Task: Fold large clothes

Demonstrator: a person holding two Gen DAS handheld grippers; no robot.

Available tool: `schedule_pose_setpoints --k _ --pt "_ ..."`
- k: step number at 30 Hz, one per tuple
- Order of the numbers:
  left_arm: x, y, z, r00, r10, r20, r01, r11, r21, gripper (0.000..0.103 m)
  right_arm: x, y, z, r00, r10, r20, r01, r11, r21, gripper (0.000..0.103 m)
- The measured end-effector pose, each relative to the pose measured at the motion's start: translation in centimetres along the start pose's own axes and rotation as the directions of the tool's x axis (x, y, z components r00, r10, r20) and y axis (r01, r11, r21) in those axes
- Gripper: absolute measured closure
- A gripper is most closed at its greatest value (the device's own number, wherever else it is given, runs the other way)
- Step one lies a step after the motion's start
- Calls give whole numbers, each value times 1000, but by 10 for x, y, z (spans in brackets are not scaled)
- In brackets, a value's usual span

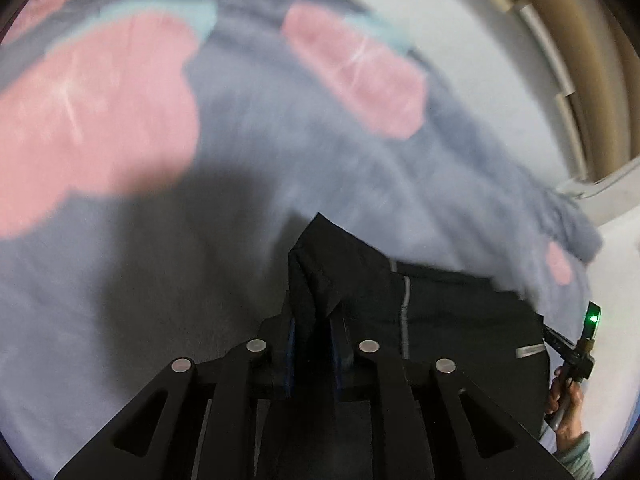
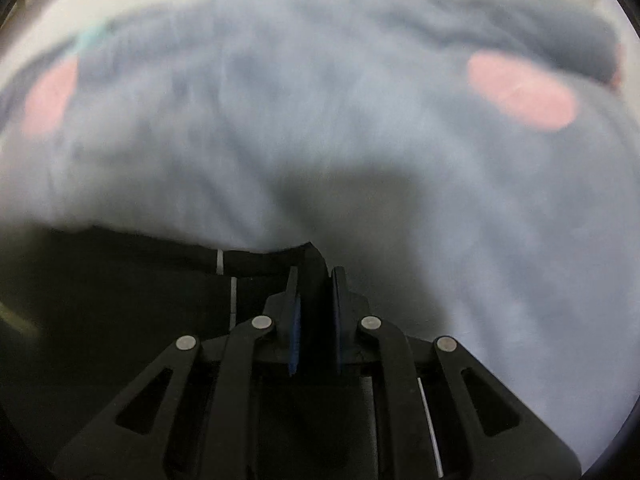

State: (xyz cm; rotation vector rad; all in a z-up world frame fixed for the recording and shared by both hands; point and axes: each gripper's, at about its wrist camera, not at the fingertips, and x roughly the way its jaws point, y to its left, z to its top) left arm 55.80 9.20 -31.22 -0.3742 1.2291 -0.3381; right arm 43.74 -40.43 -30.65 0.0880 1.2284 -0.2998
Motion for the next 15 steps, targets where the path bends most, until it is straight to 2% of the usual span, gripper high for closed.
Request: schedule_pose_setpoints --k 1,3,5,7,8,10,11,13,15 --pt "10 5 -1 1000 12 -6 -12 1000 -9 77 10 4 -2 1000 -5 -27 5 1000 -8 90" --pt "19 12 0 1000 6 -19 -6 999 -34 72 19 6 -1 998 -18 -54 18 1000 -9 89" --pt "21 19 2 999 -29 -33 27 998 -62 69 23 3 3 997 -16 -72 16 1000 4 86" --pt "13 27 3 998 -57 -40 52 993 -101 55 20 -3 5 997 13 -72 -11 1000 28 82" --pt "7 32 4 997 -75 -33 70 989 -129 52 15 -7 4 998 27 -60 -25 999 42 79" --pt "-17 45 3 991 -135 -5 131 973 -188 50 -3 -17 2 998 49 -38 -46 996 79 75" --pt "-26 49 3 990 -140 7 139 970 -200 50 -16 -20 -1 998 66 -23 -64 993 97 75" --pt "-59 57 3 993 -100 58 110 973 -201 51 -51 -20 -9 996 92 17 -94 990 108 72" --pt "-89 63 2 990 -96 104 116 973 -199 51 -87 -11 -21 992 101 75 -107 991 79 60"
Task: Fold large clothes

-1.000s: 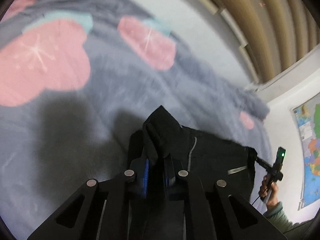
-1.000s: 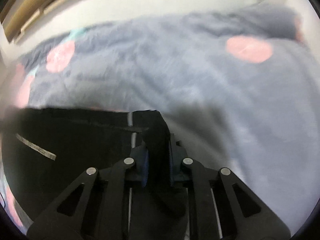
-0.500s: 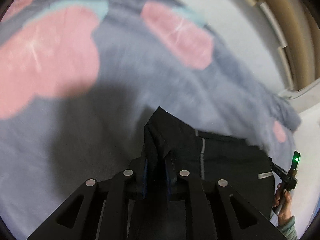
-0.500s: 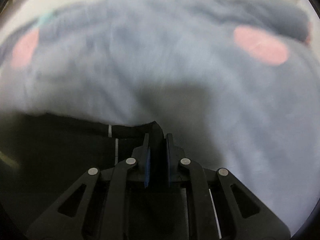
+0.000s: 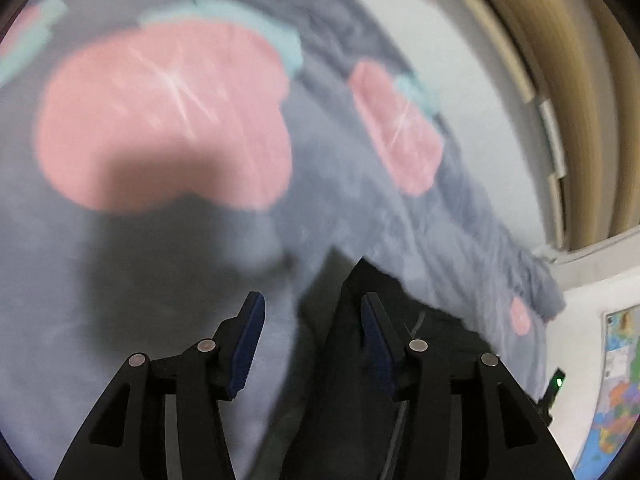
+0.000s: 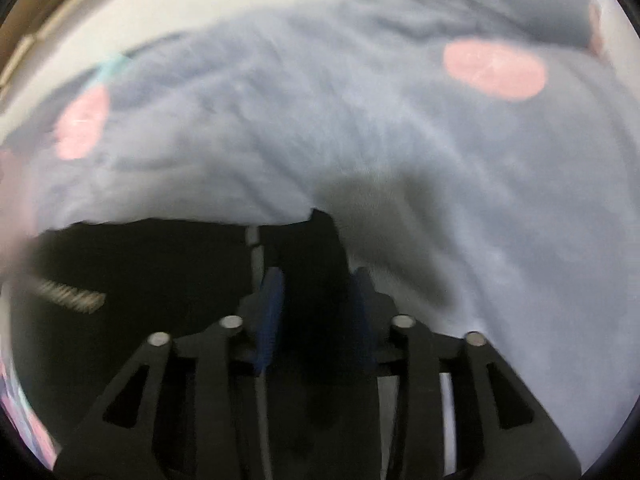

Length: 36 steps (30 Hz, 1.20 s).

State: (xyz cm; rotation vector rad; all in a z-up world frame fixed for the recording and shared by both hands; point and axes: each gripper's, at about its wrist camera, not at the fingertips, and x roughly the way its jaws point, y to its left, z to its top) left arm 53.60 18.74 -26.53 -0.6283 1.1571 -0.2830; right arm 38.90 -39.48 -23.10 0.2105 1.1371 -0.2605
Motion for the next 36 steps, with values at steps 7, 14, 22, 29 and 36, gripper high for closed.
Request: schedule_pose_setpoints --k 7,14,22,29,36 --pt "-60 -51 -62 997 49 67 -61 979 193 51 -68 46 -60 994 106 39 -104 993 -62 56" --pt "-19 -152 -223 990 137 22 -128 842 524 51 -69 101 -124 991 127 31 -123 987 -102 57" --pt "40 -161 -291 976 216 19 -189 805 563 49 -27 118 -151 1000 -25 -2 24 988 -152 42" --pt "73 -147 -280 968 250 -30 -192 810 554 48 16 112 -147 997 -11 -81 -1 989 -150 41" --pt "21 -181 -251 985 166 43 -160 799 579 48 -32 94 -87 994 109 -12 -109 991 -72 39"
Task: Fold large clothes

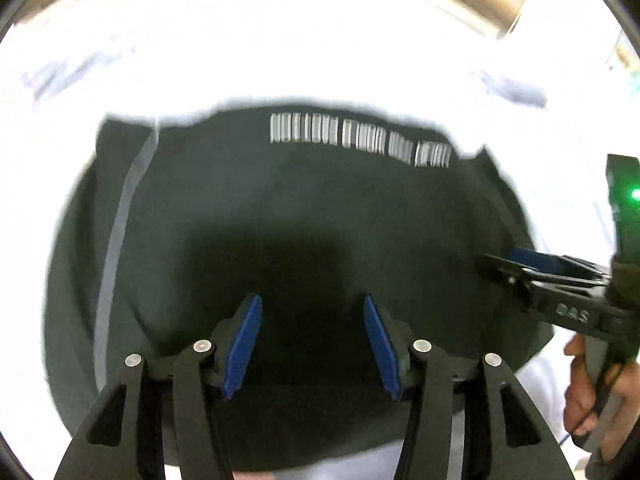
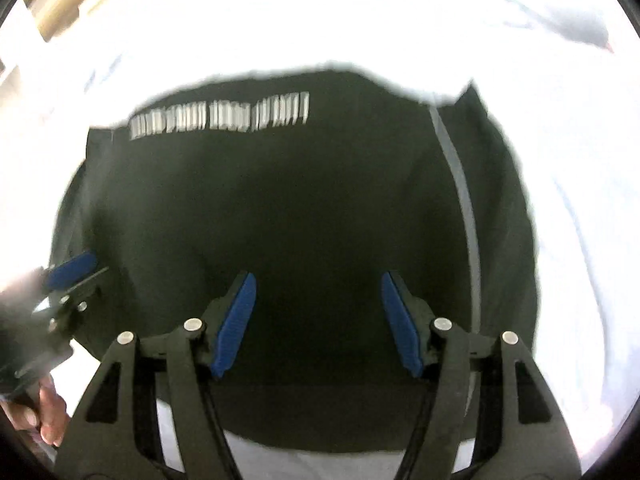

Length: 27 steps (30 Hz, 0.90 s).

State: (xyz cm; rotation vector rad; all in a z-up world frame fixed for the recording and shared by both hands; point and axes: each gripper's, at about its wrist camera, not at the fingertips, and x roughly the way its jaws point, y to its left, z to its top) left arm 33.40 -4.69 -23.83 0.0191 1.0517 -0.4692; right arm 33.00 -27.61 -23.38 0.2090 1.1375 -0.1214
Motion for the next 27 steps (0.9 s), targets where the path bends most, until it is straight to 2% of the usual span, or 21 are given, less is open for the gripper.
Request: schedule_pose_setpoints --k 1,3,5,6,9,11,13,15,19,21,25,27 --pt "-3 5 16 1000 -2 18 2 1000 -27 48 0 -2 15 1000 -1 19 1 1000 8 39" --pt "4 13 36 1000 -17 4 17 997 -79 48 10 -5 46 999 -17 48 16 1000 22 39" --pt "28 31 55 998 53 -39 -58 991 -122 48 31 -8 67 999 -37 36 36 999 30 39" --pt "46 40 58 992 95 -89 -106 985 -139 48 45 -8 72 999 -50 6 50 998 37 39" --pt "74 65 57 989 44 -140 -75 972 -224 46 96 -22 80 993 -12 -119 22 996 83 29" --pt "83 72 55 989 41 -139 -73 971 -228 46 109 -30 80 992 15 -125 -2 994 110 26" --pt "87 70 53 989 65 -131 -92 975 -204 45 110 -31 80 993 8 -114 3 996 93 25" --pt "85 58 55 990 74 -119 -96 977 -191 45 106 -30 80 994 9 -109 1 996 87 25" --pt "50 62 50 998 41 -54 -50 982 -182 45 74 -40 68 997 51 -59 -44 993 110 27" --pt "34 68 40 998 58 -36 -64 981 -184 45 50 -48 47 998 60 -21 -57 992 114 26" --pt "-8 102 5 997 73 -10 -74 961 -265 45 17 -77 6 999 53 8 -54 989 140 26" --pt "-20 120 -11 996 89 -24 -93 946 -311 45 7 -90 -17 1000 9 -5 -9 990 141 26"
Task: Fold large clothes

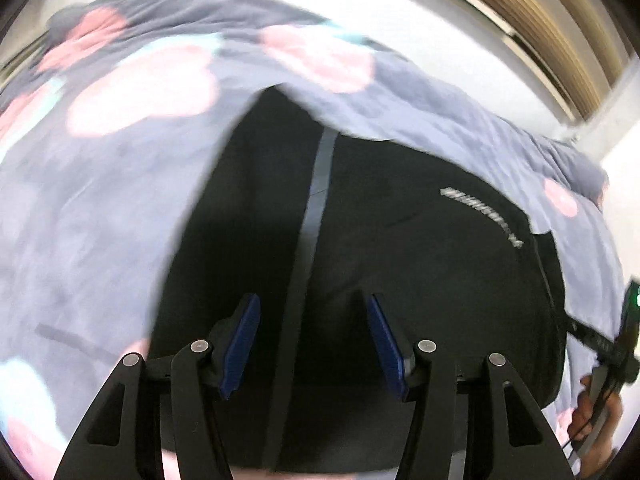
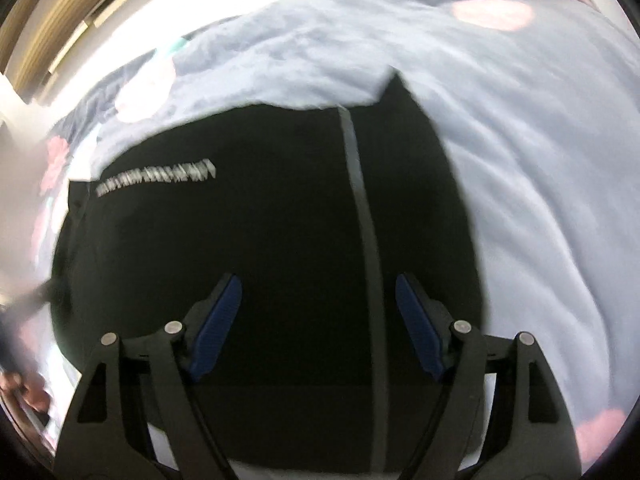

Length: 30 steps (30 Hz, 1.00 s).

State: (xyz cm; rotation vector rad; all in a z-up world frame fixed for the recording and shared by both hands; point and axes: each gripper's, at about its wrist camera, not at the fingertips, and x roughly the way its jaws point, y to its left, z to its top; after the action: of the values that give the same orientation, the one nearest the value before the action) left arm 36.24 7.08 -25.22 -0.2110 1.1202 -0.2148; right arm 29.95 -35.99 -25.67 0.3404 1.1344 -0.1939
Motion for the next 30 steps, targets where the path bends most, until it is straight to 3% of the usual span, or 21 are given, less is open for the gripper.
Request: schedule_pose_setpoints --k 2,4,7,11,14,16,18,21,25,26,28,30 --pt "-2 22 -11 1000 -1 -19 0 999 -51 45 5 -2 -4 999 -30 -16 30 1000 3 26" --pt "8 40 -19 998 17 -53 -22 995 -96 44 11 -10 -11 999 -18 -44 20 999 33 26" --pt "13 55 -21 998 -9 -69 -2 988 -155 44 10 -20 -15 998 14 -57 -10 996 83 26" --pt "-7 68 -6 996 -84 -8 82 982 -169 44 -5 -28 2 999 28 -26 -26 996 83 24" --pt "-5 78 11 991 -132 -37 124 978 -165 44 -6 -39 9 998 61 -32 -57 994 93 21" --pt "8 82 22 981 -174 -85 157 971 -178 44 2 -47 15 996 71 -50 -65 992 108 20" --pt "20 89 29 965 -250 -81 228 949 -217 44 9 -57 14 994 85 -64 -77 990 122 20" --pt "37 92 34 962 -247 -115 218 951 -221 44 22 -64 14 989 126 -76 -113 981 156 20" --pt "62 96 34 941 -299 -158 254 934 -253 43 38 -75 14 972 212 -98 -185 955 234 16" --pt "71 96 34 935 -310 -174 259 929 -263 42 43 -77 14 967 232 -103 -201 947 249 13" --pt "82 96 33 925 -329 -190 273 924 -267 27 53 -80 13 955 274 -115 -234 931 281 5" --pt "87 97 31 915 -350 -198 290 915 -281 25 65 -81 12 936 323 -142 -268 912 312 0"
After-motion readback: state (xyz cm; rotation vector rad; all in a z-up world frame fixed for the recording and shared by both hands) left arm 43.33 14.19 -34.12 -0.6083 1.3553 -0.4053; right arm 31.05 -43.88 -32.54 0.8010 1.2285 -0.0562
